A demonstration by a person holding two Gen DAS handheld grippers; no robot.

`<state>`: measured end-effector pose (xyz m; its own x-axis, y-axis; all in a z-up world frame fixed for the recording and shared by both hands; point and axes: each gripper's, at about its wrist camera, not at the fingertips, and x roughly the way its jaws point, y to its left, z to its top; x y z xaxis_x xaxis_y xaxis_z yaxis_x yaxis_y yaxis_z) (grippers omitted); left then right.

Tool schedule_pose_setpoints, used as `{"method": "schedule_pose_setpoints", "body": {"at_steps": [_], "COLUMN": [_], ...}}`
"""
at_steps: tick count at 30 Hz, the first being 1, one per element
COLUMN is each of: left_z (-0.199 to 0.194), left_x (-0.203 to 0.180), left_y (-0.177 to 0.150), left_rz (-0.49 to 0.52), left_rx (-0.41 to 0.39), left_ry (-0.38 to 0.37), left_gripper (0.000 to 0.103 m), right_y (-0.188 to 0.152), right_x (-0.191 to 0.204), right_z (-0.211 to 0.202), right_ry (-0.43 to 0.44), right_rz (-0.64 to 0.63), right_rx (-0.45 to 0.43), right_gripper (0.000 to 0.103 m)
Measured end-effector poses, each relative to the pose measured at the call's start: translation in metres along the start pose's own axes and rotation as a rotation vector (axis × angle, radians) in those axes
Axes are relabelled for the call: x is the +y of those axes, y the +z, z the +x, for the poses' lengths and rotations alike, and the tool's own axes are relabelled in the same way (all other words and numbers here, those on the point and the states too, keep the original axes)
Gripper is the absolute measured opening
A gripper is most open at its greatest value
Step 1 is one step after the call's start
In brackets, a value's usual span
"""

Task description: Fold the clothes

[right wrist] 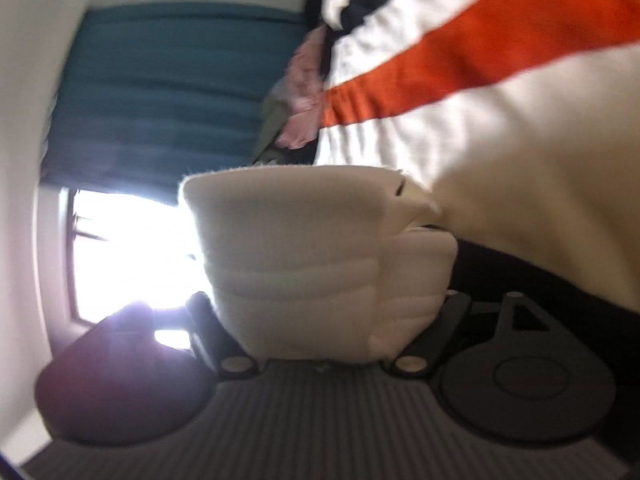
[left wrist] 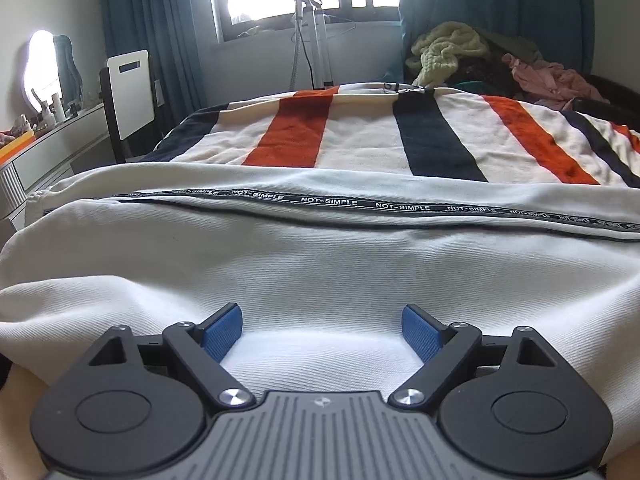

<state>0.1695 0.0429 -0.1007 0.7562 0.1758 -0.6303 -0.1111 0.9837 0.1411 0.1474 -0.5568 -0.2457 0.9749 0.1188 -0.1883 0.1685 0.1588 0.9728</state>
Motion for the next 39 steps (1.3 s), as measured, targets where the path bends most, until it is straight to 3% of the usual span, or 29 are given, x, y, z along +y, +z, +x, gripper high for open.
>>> {"method": "schedule_pose_setpoints", "body": {"at_steps": [3,5,7,13,16,19,24,29,33,38,39], "left_z": [0.001,0.002,0.002,0.003,0.002,-0.004,-0.020,-0.028,-0.030,-0.019,-0.018], "left_x": [0.000,-0.001,-0.001,0.001,0.004,0.011,0.022,0.048,0.075,0.092,0.094], "left_y": [0.001,0.002,0.002,0.002,0.007,0.015,0.025,0.034,0.040,0.035,0.034], "left_rz": [-0.004,-0.001,0.004,0.004,-0.003,-0.029,-0.053,-0.167,-0.296,-0.428,-0.434], "left_rx": [0.002,0.002,0.002,0.005,0.018,0.012,-0.029,-0.043,-0.048,0.003,0.005], "left_ry": [-0.005,-0.005,-0.007,-0.020,-0.041,-0.054,-0.050,-0.079,-0.103,-0.161,-0.164], "left_gripper": [0.088,0.088,0.088,0.088,0.088,0.088,0.088,0.088,0.088,0.088,0.088], "right_y": [0.000,0.000,0.000,-0.009,-0.026,-0.048,-0.109,-0.203,-0.293,-0.397,-0.405], "right_x": [-0.002,-0.005,-0.003,0.025,0.056,0.086,0.131,0.153,0.150,0.105,0.098], "right_z": [0.003,0.004,0.001,-0.002,0.000,0.000,-0.011,0.003,0.007,0.011,0.012], "right_ry": [-0.068,-0.123,-0.167,-0.255,-0.337,-0.328,-0.293,-0.201,-0.059,0.063,0.043], "right_rz": [-0.020,-0.017,-0.035,-0.167,-0.372,-0.554,-0.912,-1.307,-1.605,-1.950,-1.964], "right_rx": [-0.008,-0.014,-0.016,-0.058,-0.080,-0.118,-0.191,-0.238,-0.200,-0.042,-0.013], "right_gripper": [0.076,0.045,0.035,0.024,0.021,0.021,0.020,0.020,0.019,0.018,0.018]}}
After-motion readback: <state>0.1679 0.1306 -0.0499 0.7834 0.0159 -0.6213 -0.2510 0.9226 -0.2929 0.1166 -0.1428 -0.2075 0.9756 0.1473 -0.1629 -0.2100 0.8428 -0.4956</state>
